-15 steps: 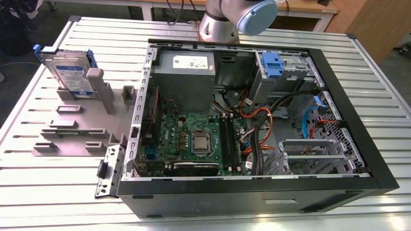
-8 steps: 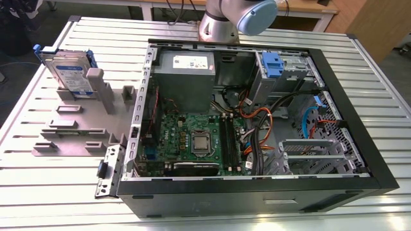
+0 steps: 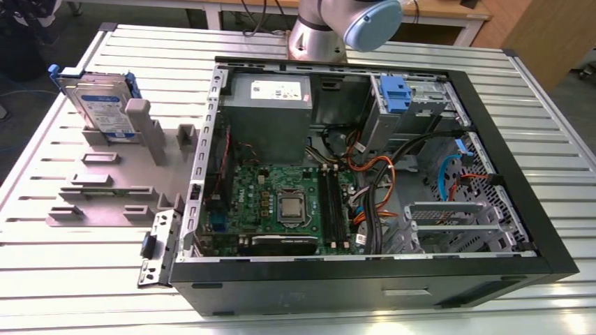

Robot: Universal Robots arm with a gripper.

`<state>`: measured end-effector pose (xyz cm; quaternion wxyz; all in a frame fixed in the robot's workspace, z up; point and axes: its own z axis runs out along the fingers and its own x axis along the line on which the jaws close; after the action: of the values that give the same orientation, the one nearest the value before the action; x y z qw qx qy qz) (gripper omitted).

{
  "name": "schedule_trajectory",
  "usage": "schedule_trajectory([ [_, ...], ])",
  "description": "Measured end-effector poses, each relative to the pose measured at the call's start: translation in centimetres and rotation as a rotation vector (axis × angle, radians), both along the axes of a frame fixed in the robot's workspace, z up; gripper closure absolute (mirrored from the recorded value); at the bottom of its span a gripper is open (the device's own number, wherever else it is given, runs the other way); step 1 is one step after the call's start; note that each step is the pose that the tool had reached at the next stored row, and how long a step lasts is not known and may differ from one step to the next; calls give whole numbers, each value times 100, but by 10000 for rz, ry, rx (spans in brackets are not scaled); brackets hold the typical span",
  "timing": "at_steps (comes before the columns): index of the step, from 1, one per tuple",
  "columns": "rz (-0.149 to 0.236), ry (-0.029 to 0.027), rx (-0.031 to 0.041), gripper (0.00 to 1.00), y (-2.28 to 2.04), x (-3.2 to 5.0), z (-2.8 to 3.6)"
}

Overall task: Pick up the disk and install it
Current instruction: 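Pick up the disk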

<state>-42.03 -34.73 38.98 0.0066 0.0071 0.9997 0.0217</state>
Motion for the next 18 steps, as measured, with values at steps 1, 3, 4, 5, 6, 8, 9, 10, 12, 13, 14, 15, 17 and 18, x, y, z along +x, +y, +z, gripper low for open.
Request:
schedule_trajectory([
  [1,140,1,-1,89,0,0,1],
  [3,426,0,0,89,0,0,0],
  [4,562,0,0,89,0,0,0],
  [5,679,0,-1,89,0,0,0],
  [6,775,0,-1,89,0,0,0],
  [8,857,0,-1,89,0,0,0],
  [9,860,1,-1,89,0,0,0],
  [10,864,1,-1,89,0,0,0],
  [12,871,0,-1,89,0,0,0],
  [13,876,1,0,89,0,0,0],
  [14,883,0,-1,89,0,0,0],
  [15,890,0,-1,89,0,0,0],
  [17,909,0,-1,89,0,0,0],
  [18,919,0,0,89,0,0,0],
])
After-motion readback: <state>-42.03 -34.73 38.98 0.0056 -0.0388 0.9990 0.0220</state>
